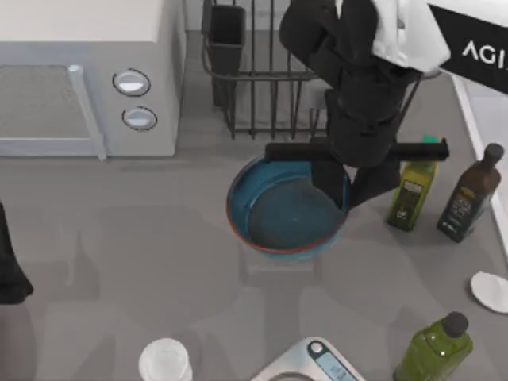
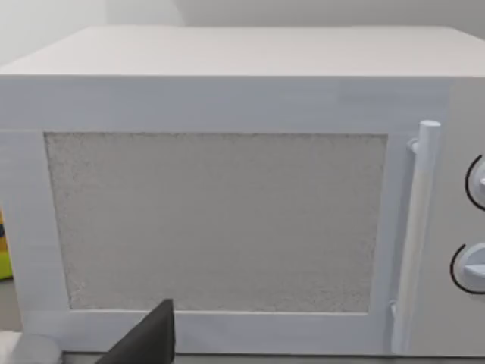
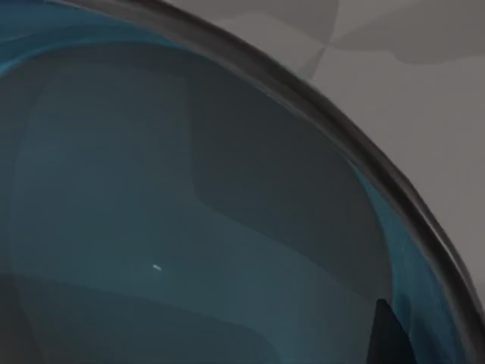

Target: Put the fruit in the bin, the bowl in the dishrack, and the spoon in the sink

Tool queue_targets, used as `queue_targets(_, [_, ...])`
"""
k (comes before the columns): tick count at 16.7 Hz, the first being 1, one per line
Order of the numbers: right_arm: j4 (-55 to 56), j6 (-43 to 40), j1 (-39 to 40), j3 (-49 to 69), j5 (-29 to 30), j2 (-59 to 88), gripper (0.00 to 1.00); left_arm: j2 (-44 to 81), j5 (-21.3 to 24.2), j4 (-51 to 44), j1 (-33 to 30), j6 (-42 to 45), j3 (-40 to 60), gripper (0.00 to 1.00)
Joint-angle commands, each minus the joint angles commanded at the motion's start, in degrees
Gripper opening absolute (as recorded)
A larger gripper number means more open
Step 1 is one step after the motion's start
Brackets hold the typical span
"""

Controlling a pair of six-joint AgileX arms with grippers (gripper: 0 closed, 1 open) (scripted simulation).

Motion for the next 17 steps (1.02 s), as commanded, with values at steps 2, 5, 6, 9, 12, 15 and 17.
queue_targets(2, [0.00,0.00,0.00,0.00,0.00,0.00,0.00,0.00,0.00,0.00,0.00,0.00,0.00,1.00])
queue_targets(5, [0.82,-0.30,0.40,-0.32,0.66,-0.13,0.00,0.00,0.00,0.00,0.00,0.00,0.00,1.00])
queue_targets(6, [1.98,-0.91,0.85,-0.63,1.81,-0.72,0.00,0.00,0.00,0.00,0.00,0.00,0.00,1.00])
queue_targets(9, [9.03,-4.35,3.33,-2.36,8.20,-3.98,0.00,0.00,0.00,0.00,0.00,0.00,0.00,1.00])
queue_targets(12, [20.62,-9.61,7.02,-5.14,17.73,-9.10,0.00,0.00,0.00,0.00,0.00,0.00,0.00,1.00])
queue_targets(15, [35.10,-16.02,11.39,-8.73,29.07,-15.47,0.00,0.00,0.00,0.00,0.00,0.00,0.00,1.00])
queue_targets(17, [45.17,-20.51,14.41,-11.34,36.84,-20.01,0.00,0.00,0.00,0.00,0.00,0.00,0.00,1.00])
